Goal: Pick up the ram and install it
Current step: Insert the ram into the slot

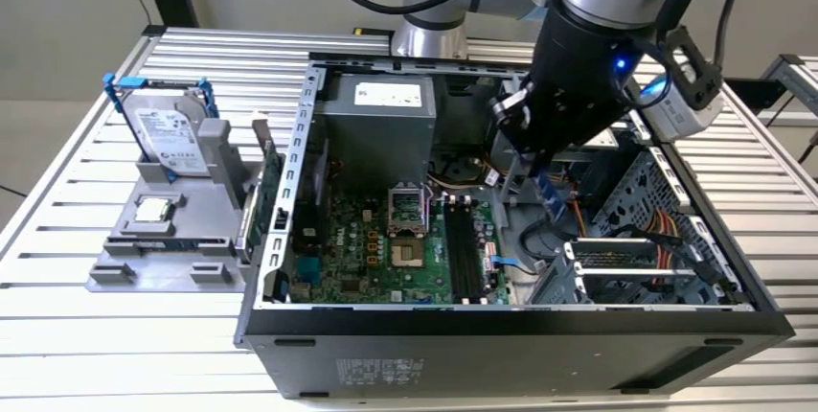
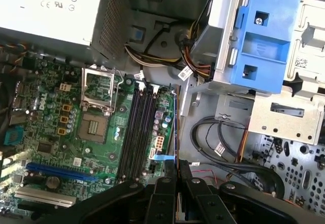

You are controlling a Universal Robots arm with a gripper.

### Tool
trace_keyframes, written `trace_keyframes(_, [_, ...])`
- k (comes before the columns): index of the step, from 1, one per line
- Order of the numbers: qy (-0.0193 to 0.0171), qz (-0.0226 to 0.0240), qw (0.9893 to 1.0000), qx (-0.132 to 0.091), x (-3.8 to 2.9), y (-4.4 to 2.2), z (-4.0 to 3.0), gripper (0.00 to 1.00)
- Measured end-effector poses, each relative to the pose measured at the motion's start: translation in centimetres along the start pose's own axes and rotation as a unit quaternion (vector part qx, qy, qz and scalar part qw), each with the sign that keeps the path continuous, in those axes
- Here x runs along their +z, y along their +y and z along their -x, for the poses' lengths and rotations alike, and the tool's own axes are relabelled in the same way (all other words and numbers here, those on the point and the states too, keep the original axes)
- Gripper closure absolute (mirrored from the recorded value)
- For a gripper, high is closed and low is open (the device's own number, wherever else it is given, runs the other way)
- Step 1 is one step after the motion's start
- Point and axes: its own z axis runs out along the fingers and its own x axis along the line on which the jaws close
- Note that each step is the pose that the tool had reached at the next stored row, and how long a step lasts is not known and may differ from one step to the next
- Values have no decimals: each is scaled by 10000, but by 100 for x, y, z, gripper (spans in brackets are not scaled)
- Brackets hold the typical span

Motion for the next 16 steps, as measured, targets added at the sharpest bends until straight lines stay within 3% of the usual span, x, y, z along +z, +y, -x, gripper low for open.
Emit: trace_keyframes(16, [1,-17,10000,43,89,0,-16,100])
